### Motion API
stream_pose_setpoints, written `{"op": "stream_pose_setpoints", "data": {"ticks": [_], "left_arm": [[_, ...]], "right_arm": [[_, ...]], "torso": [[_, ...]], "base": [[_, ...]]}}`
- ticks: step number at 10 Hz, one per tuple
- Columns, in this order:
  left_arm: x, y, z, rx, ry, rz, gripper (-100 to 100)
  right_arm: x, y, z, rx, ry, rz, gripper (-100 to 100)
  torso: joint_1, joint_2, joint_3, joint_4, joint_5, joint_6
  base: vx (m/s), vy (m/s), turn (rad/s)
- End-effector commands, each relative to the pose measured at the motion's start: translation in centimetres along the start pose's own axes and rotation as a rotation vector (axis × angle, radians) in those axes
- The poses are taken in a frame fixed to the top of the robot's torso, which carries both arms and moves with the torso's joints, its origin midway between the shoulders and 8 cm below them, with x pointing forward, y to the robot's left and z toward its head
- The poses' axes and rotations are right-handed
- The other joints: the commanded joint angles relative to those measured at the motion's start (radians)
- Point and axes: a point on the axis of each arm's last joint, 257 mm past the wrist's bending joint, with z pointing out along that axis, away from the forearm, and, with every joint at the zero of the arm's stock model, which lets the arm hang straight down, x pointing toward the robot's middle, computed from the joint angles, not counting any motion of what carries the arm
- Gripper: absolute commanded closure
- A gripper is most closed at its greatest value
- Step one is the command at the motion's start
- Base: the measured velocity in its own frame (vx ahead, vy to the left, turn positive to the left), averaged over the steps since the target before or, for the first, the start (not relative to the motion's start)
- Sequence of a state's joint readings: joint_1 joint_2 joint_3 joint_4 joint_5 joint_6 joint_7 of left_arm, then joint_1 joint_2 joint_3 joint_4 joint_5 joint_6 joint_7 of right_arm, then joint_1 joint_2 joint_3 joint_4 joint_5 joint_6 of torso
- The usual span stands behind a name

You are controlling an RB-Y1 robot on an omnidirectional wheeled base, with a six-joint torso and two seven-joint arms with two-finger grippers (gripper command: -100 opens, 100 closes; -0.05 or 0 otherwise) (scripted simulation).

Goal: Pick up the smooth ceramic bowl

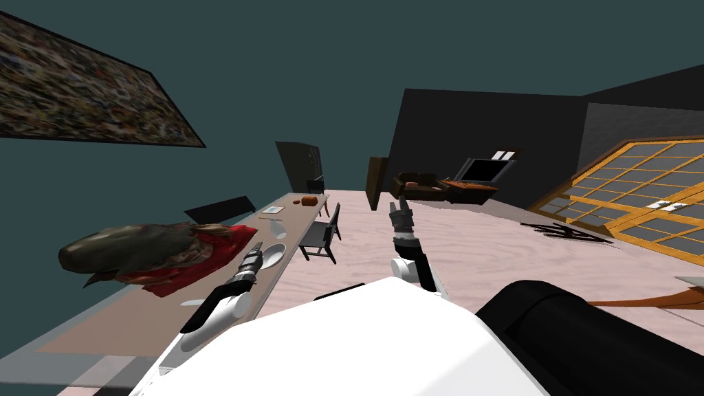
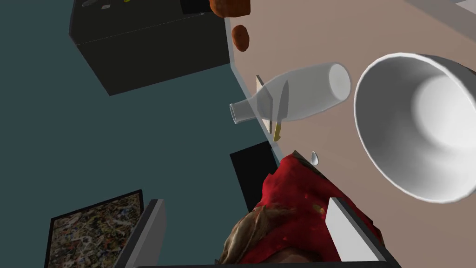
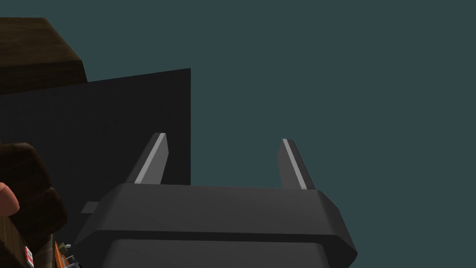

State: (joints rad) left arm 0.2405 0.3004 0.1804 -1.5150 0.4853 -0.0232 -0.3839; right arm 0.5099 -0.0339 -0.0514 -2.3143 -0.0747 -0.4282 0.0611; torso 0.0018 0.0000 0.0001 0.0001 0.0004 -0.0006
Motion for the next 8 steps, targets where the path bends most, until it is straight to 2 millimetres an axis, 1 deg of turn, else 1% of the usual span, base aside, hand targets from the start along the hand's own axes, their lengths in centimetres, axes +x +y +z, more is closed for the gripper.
{"op": "stream_pose_setpoints", "data": {"ticks": [1,2,3,4,5,6,7,8], "left_arm": [[-0.8,2.6,0.3,-0.076,0.003,0.004,-100],[-0.8,3.0,0.2,-0.083,0.002,0.004,-100],[-1.3,4.4,0.5,-0.130,0.007,0.005,-100],[-1.4,5.3,0.4,-0.147,0.005,0.005,-100],[-1.9,6.9,0.5,-0.198,0.009,0.006,-100],[-2.0,7.5,0.4,-0.210,0.007,0.006,-100],[-2.4,8.6,0.5,-0.250,0.013,0.006,-100],[-2.6,9.6,0.3,-0.270,0.011,0.005,-100]], "right_arm": [[0.0,0.0,0.0,0.000,0.000,0.000,0],[0.0,0.0,0.0,0.000,0.000,0.000,0],[0.0,0.0,0.0,0.000,0.000,0.000,0],[0.0,0.0,0.0,0.000,0.000,0.000,0],[0.0,0.0,0.0,0.000,0.000,0.000,0],[0.0,0.0,0.0,0.000,0.000,0.000,0],[0.0,0.0,0.0,0.000,0.000,0.000,0],[0.0,0.0,0.0,0.000,0.000,0.000,0]], "torso": [[0.000,0.000,0.000,0.000,0.000,0.000],[0.000,0.000,0.000,0.000,0.000,0.000],[0.000,0.000,0.000,0.000,0.000,0.000],[0.001,0.000,0.000,0.000,0.000,0.000],[0.001,0.000,0.000,0.000,0.000,0.000],[0.001,-0.001,0.000,0.000,0.000,0.000],[0.001,0.000,0.000,0.000,0.000,0.000],[0.001,-0.001,0.000,0.000,0.000,0.000]], "base": [[-0.003,0.013,-0.110],[-0.002,0.014,-0.053],[0.002,0.016,-0.121],[0.002,0.018,-0.077],[0.004,0.021,-0.110],[0.005,0.020,-0.066],[0.006,0.019,-0.112],[0.007,0.021,-0.052]]}}
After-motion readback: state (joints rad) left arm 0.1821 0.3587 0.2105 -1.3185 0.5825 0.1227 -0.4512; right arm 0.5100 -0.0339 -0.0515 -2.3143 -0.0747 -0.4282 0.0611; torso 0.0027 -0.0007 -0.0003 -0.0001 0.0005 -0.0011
